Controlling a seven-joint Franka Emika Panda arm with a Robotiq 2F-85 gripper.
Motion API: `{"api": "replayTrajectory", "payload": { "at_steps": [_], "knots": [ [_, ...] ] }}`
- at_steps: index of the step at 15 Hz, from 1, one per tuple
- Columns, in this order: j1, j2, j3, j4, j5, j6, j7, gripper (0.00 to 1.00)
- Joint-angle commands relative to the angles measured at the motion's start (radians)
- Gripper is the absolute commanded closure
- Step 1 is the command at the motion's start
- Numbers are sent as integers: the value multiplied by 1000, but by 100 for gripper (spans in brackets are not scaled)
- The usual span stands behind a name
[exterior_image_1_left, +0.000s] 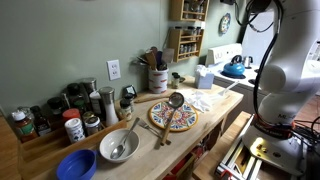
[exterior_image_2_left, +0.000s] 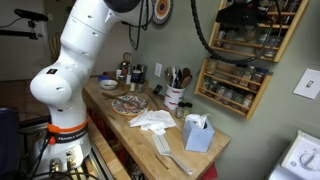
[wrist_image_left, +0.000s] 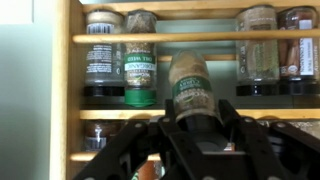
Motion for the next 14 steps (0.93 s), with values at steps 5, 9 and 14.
{"api": "replayTrajectory", "payload": {
  "at_steps": [5,9,14],
  "knots": [
    [-18,-188,57,-242,-5,7,-113,79],
    [44,-287,68,-379,-105,3,-128,79],
    [124,-395,86,-522,-291,2,-88,79]
  ]
}}
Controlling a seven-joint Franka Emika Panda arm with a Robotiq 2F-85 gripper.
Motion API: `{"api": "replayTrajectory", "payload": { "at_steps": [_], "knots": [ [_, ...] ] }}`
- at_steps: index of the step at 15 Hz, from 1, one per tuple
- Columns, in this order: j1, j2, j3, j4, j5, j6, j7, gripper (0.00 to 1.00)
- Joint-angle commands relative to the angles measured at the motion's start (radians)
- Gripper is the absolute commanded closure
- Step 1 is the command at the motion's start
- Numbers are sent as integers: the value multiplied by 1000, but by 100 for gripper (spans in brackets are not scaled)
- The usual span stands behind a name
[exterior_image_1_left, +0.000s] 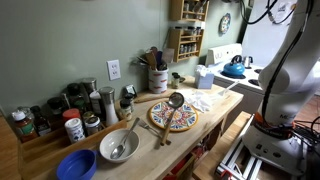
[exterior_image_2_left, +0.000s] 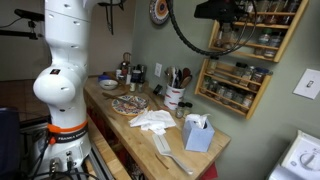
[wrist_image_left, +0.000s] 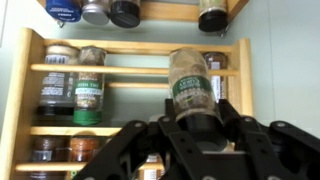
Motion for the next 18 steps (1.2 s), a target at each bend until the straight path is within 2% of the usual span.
{"api": "replayTrajectory", "payload": {
  "at_steps": [1,6,7,8,11,13,18],
  "knots": [
    [57,-114,18,-159,-135,1,15,79],
    [106,-130,85,-229,-365,-24,128,79],
    [64,-46,37,-213,-289,-15,8,79],
    [83,-56,57,-240,-291,-20,29,79],
    [92,5,52,-285,-283,-54,11,79],
    [220,44,-62,-314,-280,-78,20,79],
    [589,176,-407,-299,-270,-115,94,79]
  ]
}}
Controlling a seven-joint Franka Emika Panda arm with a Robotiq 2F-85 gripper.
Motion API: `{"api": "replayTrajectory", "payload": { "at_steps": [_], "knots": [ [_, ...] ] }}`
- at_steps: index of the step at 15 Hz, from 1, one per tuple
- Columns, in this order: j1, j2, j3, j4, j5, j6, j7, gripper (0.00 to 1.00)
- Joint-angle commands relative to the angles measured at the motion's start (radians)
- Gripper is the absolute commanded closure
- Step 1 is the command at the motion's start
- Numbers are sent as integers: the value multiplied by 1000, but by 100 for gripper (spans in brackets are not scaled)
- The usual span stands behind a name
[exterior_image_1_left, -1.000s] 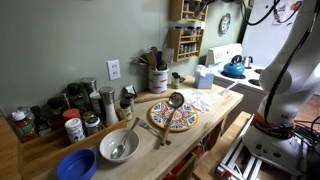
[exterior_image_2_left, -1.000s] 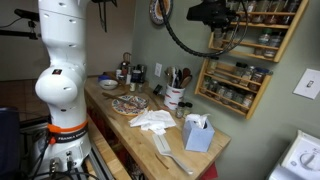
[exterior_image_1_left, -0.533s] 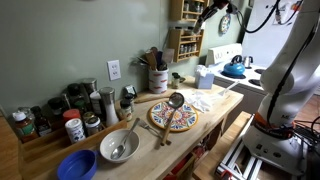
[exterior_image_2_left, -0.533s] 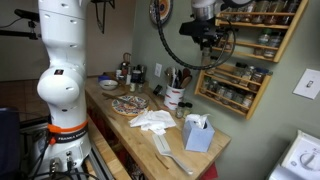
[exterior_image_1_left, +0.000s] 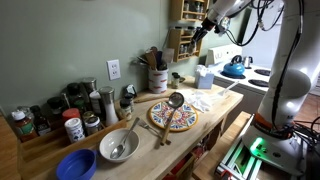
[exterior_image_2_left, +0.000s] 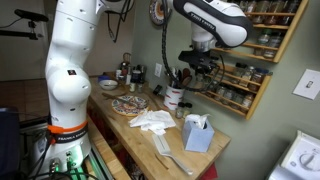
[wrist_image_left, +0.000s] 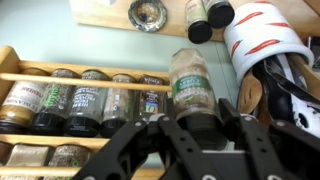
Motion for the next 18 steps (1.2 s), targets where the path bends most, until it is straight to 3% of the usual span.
{"api": "replayTrajectory", "payload": {
  "at_steps": [1,5,9,10,12,16,17,18],
  "knots": [
    [272,74,-252,7,2,-17,83,79],
    [516,132,-482,-28,4,-3,162,79],
    [672,161,-663,-123,4,-41,204,79],
    [599,157,-569,-55,4,-11,187,54],
    [638,167,-626,-93,4,-20,190,54],
    [645,167,-640,-108,4,-24,190,54],
    [646,167,-640,-108,4,-24,190,79],
    [628,172,-621,-110,21,-31,169,79]
  ]
}}
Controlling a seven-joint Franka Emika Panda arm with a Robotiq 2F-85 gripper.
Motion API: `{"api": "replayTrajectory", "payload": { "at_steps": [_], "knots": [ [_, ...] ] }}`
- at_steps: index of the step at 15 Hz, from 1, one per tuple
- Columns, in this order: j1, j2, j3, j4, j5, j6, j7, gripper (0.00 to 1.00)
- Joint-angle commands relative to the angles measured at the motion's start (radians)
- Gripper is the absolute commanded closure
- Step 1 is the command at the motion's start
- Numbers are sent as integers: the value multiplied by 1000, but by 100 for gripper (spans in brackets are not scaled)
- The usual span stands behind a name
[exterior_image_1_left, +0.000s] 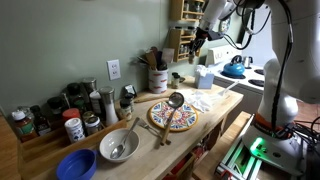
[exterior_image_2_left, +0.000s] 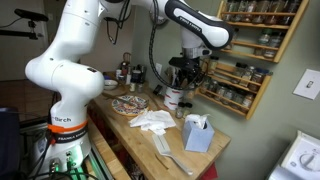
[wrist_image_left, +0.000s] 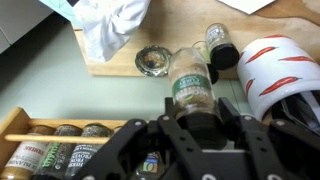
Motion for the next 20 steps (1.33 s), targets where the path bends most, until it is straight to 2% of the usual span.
{"api": "replayTrajectory", "payload": {
  "at_steps": [1,2,11,15,20],
  "knots": [
    [-25,4,29,-11,30,-26,-35,79],
    [-81,-23,116,-12,1,-52,-16,79],
    [-362,-27,472,-98,22,-220,-58,79],
    [-467,-14,590,-118,30,-268,-86,79],
    [-542,6,685,-127,29,-341,-99,79]
  ]
}}
